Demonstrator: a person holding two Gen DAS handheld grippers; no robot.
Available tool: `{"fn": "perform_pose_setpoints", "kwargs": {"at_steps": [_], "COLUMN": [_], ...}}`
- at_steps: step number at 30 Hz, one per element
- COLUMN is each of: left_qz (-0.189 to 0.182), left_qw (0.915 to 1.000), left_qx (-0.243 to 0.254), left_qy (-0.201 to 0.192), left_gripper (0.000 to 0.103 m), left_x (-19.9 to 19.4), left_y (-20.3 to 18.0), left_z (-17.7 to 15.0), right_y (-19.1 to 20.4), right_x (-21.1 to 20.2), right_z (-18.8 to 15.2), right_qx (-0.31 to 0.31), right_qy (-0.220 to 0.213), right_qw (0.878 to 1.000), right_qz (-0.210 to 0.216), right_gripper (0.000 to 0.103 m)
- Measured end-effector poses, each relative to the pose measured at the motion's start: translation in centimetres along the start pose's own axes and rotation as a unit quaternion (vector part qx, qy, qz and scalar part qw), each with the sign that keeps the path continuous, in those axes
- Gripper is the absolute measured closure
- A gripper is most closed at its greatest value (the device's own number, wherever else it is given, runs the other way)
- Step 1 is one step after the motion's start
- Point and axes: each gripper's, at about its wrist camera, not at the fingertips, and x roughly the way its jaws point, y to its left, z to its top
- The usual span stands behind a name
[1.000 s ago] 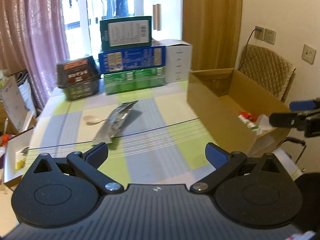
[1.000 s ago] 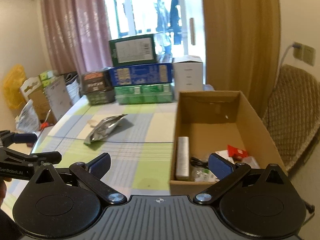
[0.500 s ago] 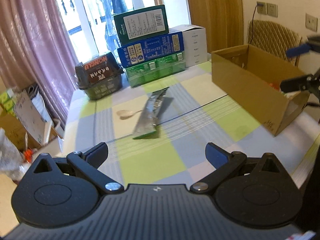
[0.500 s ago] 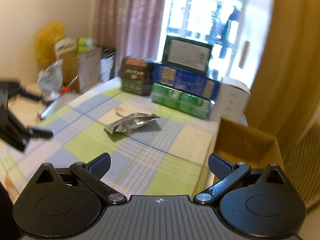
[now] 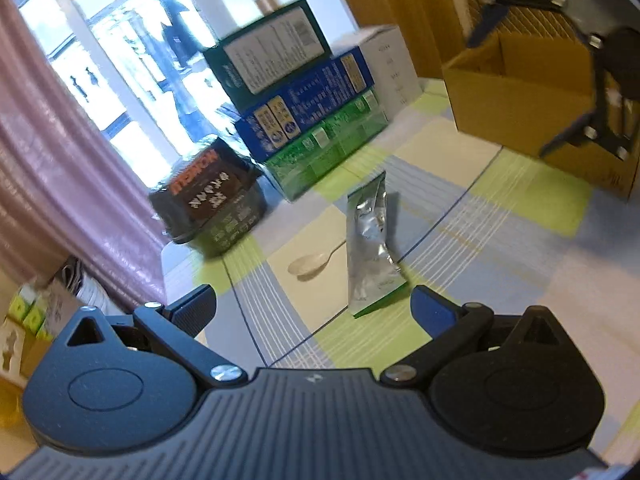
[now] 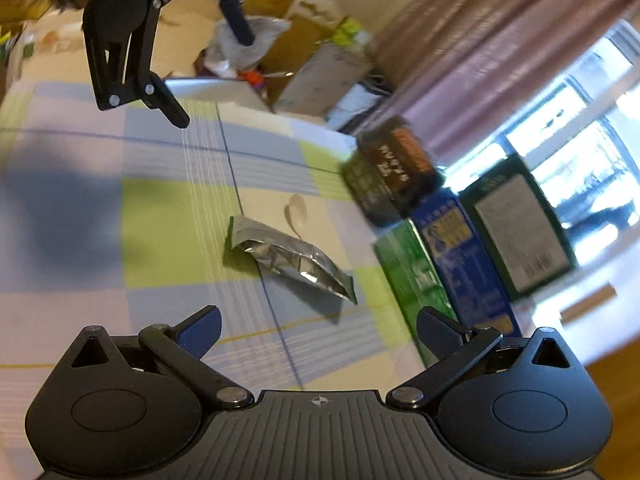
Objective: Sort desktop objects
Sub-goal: 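Bring both open tools back over the table toward the foil bag and spoon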
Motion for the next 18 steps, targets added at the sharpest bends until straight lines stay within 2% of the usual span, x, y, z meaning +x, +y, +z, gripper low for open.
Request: {"fn": "perform_pose_setpoints", "kwargs": {"at_steps": [5,10,15,18], "left_qz": [-0.05,-0.054,-0.07,-0.075], "left_qw": [0.9983,0.9935,0.9839,0.98], "left_qx": [0.032,0.1,0.163,0.183], "left_qy": [0.002,0.009,0.022,0.026], "left_gripper": [0.001,0.001,0.001,0.001], "left_x": [4.4,8.6,12.5,14.5], "left_y": [1.6,2.3,2.3,2.2], "left_z": [-0.7,-1.5,-2.2,-2.4], "right_y": [-1.9,-2.9,-2.7,-2.3], "right_x": [5.5,10.9,15.3,17.3], "right_z": [0.7,0.9,0.7,0.8], "right_qx": [-0.062,-0.144,-0.195,-0.219], "right_qy": [-0.004,-0.001,0.009,0.015], "right_qw": [0.998,0.989,0.977,0.971], "right_qz": [0.024,0.046,0.079,0.095], "right_gripper": [0.002,0.002,0.002,0.002]}}
